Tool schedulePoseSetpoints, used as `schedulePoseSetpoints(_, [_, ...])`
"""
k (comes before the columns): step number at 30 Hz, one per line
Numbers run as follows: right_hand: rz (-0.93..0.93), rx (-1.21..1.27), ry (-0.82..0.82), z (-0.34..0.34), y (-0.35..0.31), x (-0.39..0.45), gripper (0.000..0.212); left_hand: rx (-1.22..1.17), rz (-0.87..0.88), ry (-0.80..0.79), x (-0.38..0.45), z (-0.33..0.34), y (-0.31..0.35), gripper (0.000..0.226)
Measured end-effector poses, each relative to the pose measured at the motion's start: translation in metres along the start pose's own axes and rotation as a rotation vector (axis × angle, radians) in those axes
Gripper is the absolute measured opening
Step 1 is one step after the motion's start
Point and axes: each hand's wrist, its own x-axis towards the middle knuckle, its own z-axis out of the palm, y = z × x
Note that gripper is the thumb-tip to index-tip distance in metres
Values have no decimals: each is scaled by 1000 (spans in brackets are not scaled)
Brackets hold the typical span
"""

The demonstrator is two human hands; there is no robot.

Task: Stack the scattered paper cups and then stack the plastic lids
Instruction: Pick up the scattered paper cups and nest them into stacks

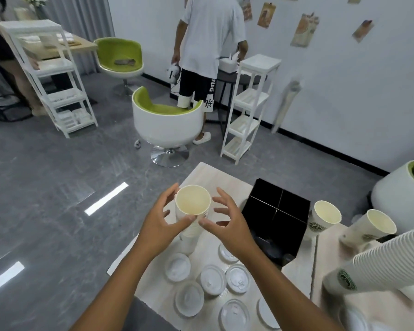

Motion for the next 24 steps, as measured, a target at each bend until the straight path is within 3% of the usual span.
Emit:
schedulePoseSetpoints(5, [-72, -21, 54, -32, -9, -33, 89, 119, 179, 95, -23, 12, 33, 82])
schedulePoseSetpoints(8, [-97, -31, 118, -58, -11, -62, 86, 104, 272, 55, -39, 32, 51, 80])
schedulePoseSetpoints(16, [-89, -70, 348, -154, 6, -156, 83, 9, 336, -323, -77, 147, 87, 74])
schedulePoseSetpoints(24, [31, 23, 599, -269, 53, -259, 78, -28, 352, -606, -120, 289, 112, 69])
